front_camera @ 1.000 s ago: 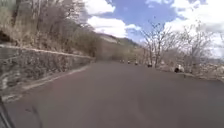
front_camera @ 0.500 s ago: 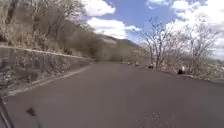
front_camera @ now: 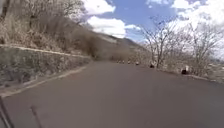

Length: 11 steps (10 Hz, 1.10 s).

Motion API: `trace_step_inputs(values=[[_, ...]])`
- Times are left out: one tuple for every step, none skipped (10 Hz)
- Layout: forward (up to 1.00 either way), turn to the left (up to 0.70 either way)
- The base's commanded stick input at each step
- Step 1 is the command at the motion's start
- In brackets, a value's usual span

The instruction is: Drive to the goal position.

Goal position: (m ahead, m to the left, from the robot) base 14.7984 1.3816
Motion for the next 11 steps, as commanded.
trace_step_inputs(values=[[0.70, 0.00], [0.70, 0.00], [0.70, 0.00], [0.70, 0.00], [0.70, 0.00], [0.70, 0.00], [0.70, 0.00], [0.70, 0.00], [0.70, 0.00], [0.70, 0.00], [0.70, 0.00]])
